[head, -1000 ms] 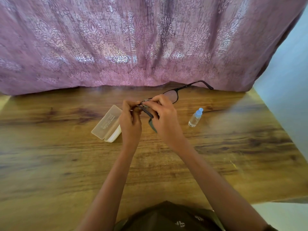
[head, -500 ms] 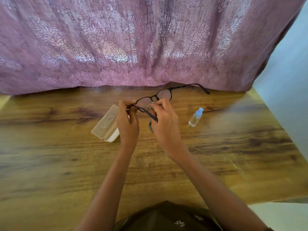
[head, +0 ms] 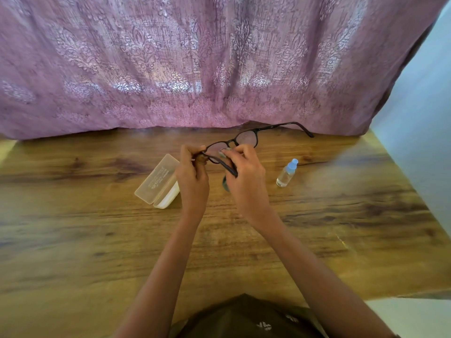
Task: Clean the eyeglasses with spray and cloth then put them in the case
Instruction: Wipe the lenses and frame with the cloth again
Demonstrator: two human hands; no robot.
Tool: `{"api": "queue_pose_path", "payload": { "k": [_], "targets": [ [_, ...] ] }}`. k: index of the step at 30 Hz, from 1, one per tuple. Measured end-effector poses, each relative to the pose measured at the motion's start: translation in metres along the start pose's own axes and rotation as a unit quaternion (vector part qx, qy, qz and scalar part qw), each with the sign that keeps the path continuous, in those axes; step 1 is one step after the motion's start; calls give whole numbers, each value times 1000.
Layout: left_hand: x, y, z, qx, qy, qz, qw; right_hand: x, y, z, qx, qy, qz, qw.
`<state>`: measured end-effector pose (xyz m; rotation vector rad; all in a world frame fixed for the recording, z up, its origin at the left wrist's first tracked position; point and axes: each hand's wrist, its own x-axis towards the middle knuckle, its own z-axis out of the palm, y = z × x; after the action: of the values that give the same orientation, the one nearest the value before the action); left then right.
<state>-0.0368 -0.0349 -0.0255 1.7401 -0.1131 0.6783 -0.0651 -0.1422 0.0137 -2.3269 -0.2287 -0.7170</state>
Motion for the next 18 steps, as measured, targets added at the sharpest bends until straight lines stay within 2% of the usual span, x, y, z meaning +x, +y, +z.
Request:
{"api": "queue_pose_path", "payload": {
  "k": [5,12,18],
  "targets": [
    [-2,-1,1,-10,-14,-16,1000,-1,-2,-1,13,-26,-56,998],
    [-4,0,2,-17,-18,-30,999,7,6,0,0,18,-10,1000],
    [-4,3,2,-9,-33,-5,999,5,2,-1,48,-17,-50,997]
  ]
}}
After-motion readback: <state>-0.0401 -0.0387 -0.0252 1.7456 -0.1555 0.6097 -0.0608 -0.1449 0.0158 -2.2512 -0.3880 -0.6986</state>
